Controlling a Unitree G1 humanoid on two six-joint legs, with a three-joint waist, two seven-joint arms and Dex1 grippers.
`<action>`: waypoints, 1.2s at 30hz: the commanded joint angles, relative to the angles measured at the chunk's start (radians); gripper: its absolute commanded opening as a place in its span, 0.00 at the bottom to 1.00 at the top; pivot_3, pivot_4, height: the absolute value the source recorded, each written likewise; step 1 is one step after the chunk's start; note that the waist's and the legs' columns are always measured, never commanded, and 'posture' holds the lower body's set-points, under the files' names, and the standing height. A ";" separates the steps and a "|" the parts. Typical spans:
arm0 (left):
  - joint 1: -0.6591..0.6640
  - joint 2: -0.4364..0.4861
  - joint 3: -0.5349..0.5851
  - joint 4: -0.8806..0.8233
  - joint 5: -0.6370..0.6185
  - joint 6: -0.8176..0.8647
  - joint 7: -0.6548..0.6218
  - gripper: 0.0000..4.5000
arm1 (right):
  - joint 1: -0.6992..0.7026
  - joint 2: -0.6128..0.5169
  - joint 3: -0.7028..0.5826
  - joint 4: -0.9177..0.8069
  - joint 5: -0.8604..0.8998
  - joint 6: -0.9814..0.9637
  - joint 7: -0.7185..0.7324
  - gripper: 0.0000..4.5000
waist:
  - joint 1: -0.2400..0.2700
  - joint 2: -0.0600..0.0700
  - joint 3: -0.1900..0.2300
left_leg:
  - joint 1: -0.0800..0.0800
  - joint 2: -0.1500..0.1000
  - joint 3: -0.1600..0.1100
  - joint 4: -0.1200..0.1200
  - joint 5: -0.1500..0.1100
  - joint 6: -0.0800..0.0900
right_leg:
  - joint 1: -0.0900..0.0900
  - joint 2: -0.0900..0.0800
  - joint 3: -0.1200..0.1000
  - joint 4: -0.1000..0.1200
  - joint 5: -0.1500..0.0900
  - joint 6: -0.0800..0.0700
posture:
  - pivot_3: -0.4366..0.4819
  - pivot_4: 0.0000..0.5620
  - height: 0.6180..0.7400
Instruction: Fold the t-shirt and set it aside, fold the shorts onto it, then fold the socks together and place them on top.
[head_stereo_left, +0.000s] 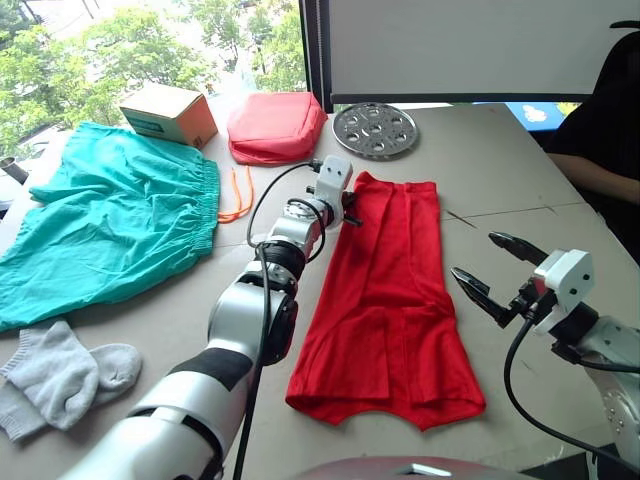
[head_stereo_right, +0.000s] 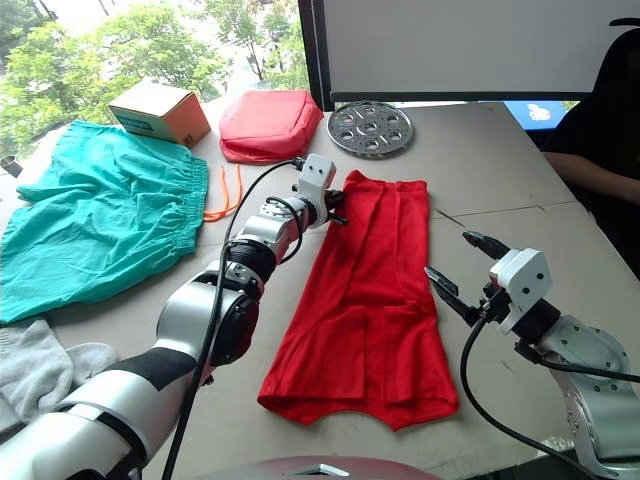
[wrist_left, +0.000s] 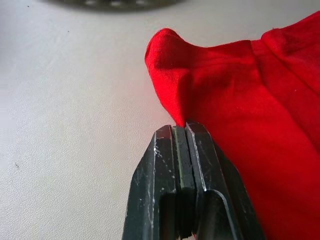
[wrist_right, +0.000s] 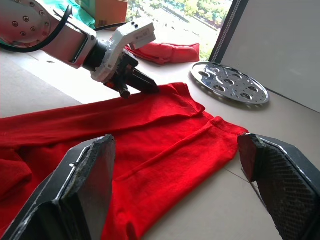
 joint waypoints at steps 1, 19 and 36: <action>0.024 0.018 0.042 -0.114 -0.026 0.015 0.038 0.01 | -0.017 -0.012 0.005 -0.012 0.011 -0.003 0.010 0.92 | -0.005 0.000 0.000 | 0.000 0.000 0.000 0.000 0.000 0.000 | 0.000 0.000 0.000 0.000 0.000 0.000 | 0.48 0.27 1.00; 0.397 0.178 0.143 -0.782 -0.199 0.275 -0.117 0.22 | -0.055 -0.183 0.014 0.030 0.191 0.176 0.248 1.00 | -0.004 0.000 0.000 | 0.001 0.000 -0.001 0.001 0.000 -0.001 | 0.001 -0.001 0.000 0.001 0.000 0.000 | 0.48 0.27 1.00; 1.375 0.706 0.221 -1.632 -0.452 0.137 -0.910 0.70 | 0.106 -0.461 0.146 0.328 -0.458 -0.725 0.360 1.00 | 0.003 0.006 0.001 | 0.004 0.008 0.008 0.001 0.000 -0.001 | 0.000 0.000 0.004 -0.001 -0.005 -0.001 | 0.48 0.27 1.00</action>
